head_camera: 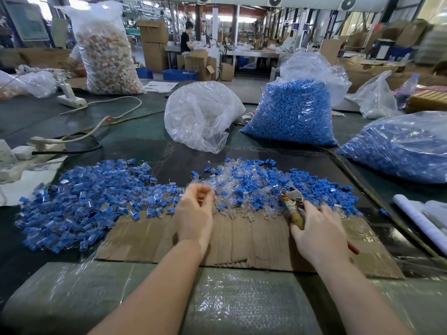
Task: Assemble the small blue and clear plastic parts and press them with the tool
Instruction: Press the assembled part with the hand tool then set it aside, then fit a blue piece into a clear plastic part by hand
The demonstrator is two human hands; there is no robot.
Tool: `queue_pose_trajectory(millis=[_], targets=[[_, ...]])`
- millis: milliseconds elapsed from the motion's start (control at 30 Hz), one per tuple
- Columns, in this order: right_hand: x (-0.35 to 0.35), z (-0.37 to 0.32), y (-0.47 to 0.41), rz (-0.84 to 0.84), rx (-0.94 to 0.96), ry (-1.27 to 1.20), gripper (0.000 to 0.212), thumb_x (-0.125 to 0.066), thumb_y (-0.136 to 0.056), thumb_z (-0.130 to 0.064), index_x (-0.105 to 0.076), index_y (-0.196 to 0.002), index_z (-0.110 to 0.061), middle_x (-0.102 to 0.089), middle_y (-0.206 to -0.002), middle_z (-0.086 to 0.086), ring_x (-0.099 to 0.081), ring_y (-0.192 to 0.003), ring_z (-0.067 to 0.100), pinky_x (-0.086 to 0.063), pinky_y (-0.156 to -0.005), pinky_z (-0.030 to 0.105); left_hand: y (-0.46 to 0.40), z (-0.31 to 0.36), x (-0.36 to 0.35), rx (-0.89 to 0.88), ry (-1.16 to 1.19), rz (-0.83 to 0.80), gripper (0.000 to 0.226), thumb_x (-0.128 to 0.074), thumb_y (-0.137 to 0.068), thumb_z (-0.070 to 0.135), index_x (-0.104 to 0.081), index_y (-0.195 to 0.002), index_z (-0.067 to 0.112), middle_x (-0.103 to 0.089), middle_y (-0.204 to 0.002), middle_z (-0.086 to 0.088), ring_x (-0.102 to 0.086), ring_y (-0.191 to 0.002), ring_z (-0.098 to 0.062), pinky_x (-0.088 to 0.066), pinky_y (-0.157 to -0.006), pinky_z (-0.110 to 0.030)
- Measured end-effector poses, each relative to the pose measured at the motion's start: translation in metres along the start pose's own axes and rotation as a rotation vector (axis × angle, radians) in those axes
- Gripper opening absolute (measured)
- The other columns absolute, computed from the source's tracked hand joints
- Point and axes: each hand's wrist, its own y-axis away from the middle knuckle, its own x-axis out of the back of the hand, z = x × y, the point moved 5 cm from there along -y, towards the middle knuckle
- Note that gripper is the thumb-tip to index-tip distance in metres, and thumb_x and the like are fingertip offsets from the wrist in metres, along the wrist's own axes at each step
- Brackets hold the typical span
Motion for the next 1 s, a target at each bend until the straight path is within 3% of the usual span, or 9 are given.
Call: queue_pose_trajectory(millis=[67,167,433,567,700,800,1000], targets=[[-0.004,0.001,0.001,0.012,0.006,0.022,0.058,-0.050,-0.090,-0.048,-0.036,-0.138,-0.020,-0.048,-0.129,0.006,-0.044,-0.118,0.022,-0.037,-0.097,0.032,-0.013,-0.003,0.019,-0.044,-0.203,0.087,0.005,-0.057,-0.092,0.021,-0.059,-0.088,0.023,-0.061,-0.082,0.007,-0.055,-0.071,-0.005,-0.038,-0.052,-0.011],[-0.005,0.001,0.002,0.017,-0.005,0.012,0.057,-0.046,-0.091,-0.051,-0.036,-0.137,-0.020,-0.048,-0.128,0.007,-0.045,-0.117,0.023,-0.039,-0.095,0.034,-0.031,-0.011,0.046,-0.079,-0.503,0.186,0.009,-0.055,-0.093,0.027,-0.062,-0.091,0.022,-0.057,-0.091,0.001,-0.049,-0.087,-0.017,-0.036,-0.065,-0.029],[-0.001,-0.002,0.004,-0.010,-0.002,0.057,0.050,-0.043,-0.091,-0.053,-0.040,-0.129,-0.020,-0.048,-0.125,0.007,-0.044,-0.117,0.024,-0.040,-0.093,0.036,-0.047,-0.025,0.066,-0.084,-0.920,0.139,0.021,-0.052,-0.094,0.031,-0.066,-0.108,0.025,-0.060,-0.106,-0.004,-0.047,-0.097,-0.026,-0.036,-0.081,-0.038],[0.006,-0.010,0.007,0.047,-0.004,0.116,0.053,-0.044,-0.088,-0.059,-0.040,-0.129,-0.025,-0.043,-0.130,0.006,-0.036,-0.124,0.026,-0.034,-0.100,0.042,-0.042,-0.019,0.054,-0.146,-0.873,0.126,0.021,-0.055,-0.092,0.028,-0.065,-0.110,0.024,-0.058,-0.110,-0.001,-0.040,-0.105,-0.024,-0.029,-0.088,-0.037],[0.013,-0.034,0.004,0.140,0.149,-0.017,0.041,-0.053,-0.089,-0.045,-0.049,-0.126,-0.028,-0.049,-0.122,-0.001,-0.042,-0.116,0.020,-0.031,-0.099,0.039,-0.024,-0.002,0.019,-0.313,-0.617,-0.010,0.015,-0.059,-0.090,0.022,-0.068,-0.101,0.017,-0.062,-0.100,-0.001,-0.042,-0.095,-0.016,-0.032,-0.084,-0.028],[0.007,-0.050,-0.005,0.087,0.196,-0.103,0.029,-0.052,-0.093,-0.034,-0.054,-0.122,-0.030,-0.051,-0.118,-0.005,-0.042,-0.113,0.017,-0.030,-0.097,0.037,-0.011,-0.002,-0.004,-0.341,-0.632,-0.085,0.018,-0.054,-0.092,0.028,-0.065,-0.104,0.021,-0.060,-0.098,0.005,-0.036,-0.088,-0.007,-0.029,-0.079,-0.021],[-0.007,-0.065,-0.015,0.030,0.200,-0.156,0.016,-0.051,-0.095,-0.030,-0.064,-0.103,-0.029,-0.056,-0.109,-0.006,-0.045,-0.107,0.017,-0.029,-0.093,0.038,0.000,-0.012,-0.017,-0.333,-0.672,-0.138,0.024,-0.050,-0.094,0.030,-0.061,-0.115,0.026,-0.056,-0.103,0.008,-0.043,-0.097,-0.011,-0.032,-0.090,-0.025]])
